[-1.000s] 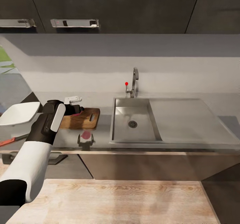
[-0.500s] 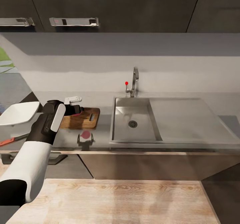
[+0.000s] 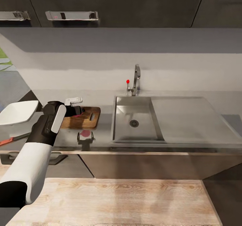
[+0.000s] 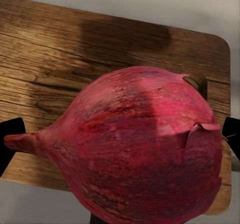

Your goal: In the kitchen, take the Vidalia onion out of the sink, dice it on the chopping board with the paring knife, put the diced onion into the bowl on the countertop, then place both the paring knife and the chopping board into the sink.

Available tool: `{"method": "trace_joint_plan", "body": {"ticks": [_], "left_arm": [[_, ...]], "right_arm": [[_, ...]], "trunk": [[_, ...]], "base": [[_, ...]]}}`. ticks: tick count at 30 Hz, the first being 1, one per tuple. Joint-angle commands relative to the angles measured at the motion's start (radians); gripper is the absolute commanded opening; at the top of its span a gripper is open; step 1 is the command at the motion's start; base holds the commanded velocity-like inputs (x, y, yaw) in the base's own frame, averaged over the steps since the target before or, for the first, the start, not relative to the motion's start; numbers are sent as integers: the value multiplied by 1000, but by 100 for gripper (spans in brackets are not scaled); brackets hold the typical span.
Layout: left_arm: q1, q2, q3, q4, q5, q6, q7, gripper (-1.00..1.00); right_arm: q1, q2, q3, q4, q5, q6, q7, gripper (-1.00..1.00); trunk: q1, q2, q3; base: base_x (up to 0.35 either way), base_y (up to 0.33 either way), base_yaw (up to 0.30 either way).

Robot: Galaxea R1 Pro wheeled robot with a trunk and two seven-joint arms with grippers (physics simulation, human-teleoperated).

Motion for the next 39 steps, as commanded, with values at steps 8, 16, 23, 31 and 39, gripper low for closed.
{"method": "trace_joint_plan", "body": {"ticks": [8, 16, 23, 31, 39], "left_arm": [[-1, 1, -3, -3, 10, 3, 11, -100], [-1, 2, -3, -5, 10, 3, 11, -100], [-1, 3, -3, -3, 10, 3, 11, -100], [-1, 3, -3, 0, 10, 3, 11, -100], [-1, 3, -3, 0, 10, 3, 11, -100]], "right_arm": [[0, -1, 8, -2, -6, -1, -7, 100], [0, -1, 9, -2, -6, -1, -7, 100], [0, -1, 9, -2, -6, -1, -7, 100], [0, -1, 9, -2, -6, -1, -7, 100], [0, -1, 9, -2, -6, -1, -7, 100]], "trunk": [[0, -2, -14], [0, -2, -20], [0, -2, -21], [0, -2, -21], [0, -2, -26]], "base": [[12, 1, 0], [127, 80, 0], [90, 16, 0], [28, 1, 0], [1, 0, 0]]}}
